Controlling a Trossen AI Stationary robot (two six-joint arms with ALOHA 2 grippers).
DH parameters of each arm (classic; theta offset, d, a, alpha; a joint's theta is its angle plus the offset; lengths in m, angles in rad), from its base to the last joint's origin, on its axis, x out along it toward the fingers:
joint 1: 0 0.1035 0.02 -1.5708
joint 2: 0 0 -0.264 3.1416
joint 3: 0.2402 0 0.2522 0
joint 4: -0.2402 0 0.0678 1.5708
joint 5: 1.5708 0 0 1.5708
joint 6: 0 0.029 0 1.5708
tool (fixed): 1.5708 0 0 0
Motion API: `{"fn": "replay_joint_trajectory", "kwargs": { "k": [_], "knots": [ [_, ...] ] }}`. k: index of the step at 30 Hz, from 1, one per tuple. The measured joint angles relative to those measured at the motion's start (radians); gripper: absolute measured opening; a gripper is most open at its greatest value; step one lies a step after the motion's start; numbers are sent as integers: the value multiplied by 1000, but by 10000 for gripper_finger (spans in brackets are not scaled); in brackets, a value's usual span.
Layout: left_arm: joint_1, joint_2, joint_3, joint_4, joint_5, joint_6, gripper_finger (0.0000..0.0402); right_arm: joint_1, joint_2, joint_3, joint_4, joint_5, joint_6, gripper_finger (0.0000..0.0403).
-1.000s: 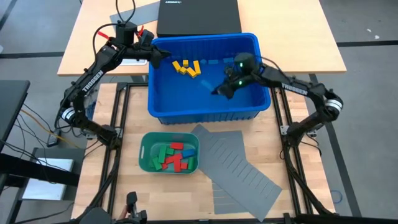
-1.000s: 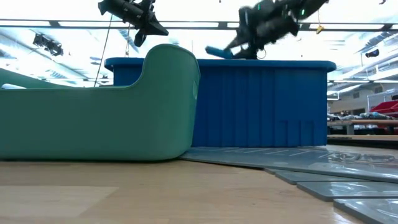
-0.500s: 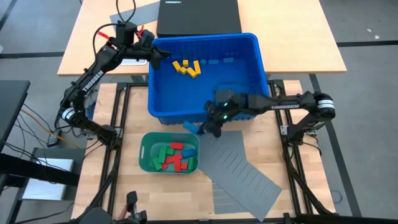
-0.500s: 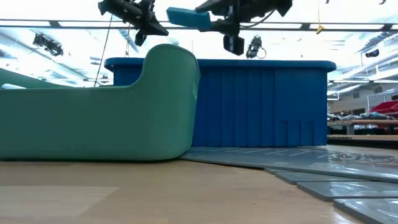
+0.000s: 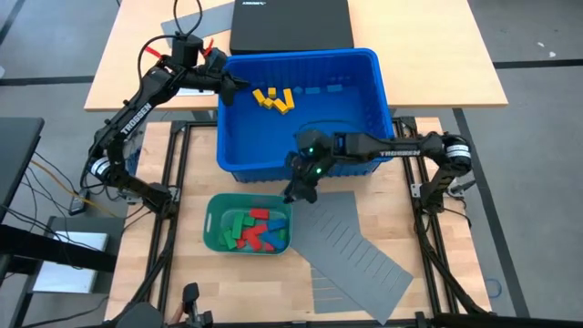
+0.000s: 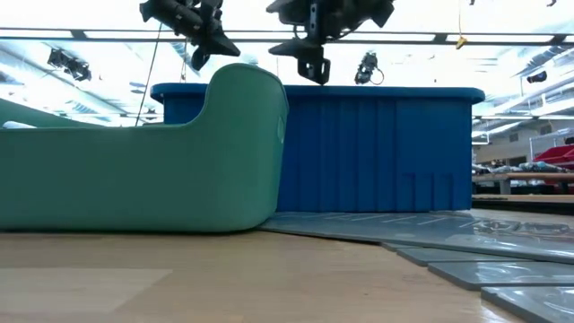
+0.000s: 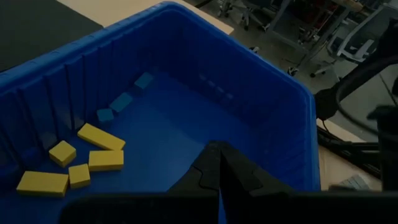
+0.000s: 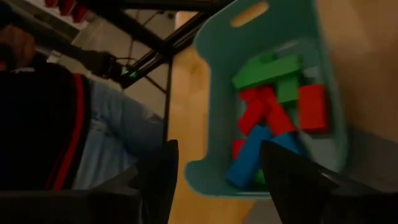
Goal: Sort Items/Unsort Items
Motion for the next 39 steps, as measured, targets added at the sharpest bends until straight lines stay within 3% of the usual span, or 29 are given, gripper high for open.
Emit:
{"fn": "replay_joint_trajectory", "kwargs": {
  "k": [4,10,13,18,22,29,34,37,39],
  "knots": [
    [0,0,0,2,0,1,5,-82,-41,60,-108,40,-50,227],
    [0,0,0,16,0,0,5,-280,-71,213,-352,299,-227,228],
    [0,0,0,33,0,-26,5,-413,-70,272,-383,396,-283,228],
    [0,0,0,53,0,-80,5,-645,-66,283,-320,410,-362,223],
    [0,0,0,56,-10,-71,5,-768,-32,278,-305,387,-499,206],
    [-27,1,0,56,-171,-77,5,-860,137,278,-224,375,-584,127],
    [-55,10,0,54,-261,-110,5,-890,273,290,-190,430,-440,40],
    [-70,9,0,57,-284,-109,5,-890,324,312,-211,468,-395,29],
    [-72,10,0,55,-285,-114,5,-883,348,329,-217,460,-337,46]
  ]
}}
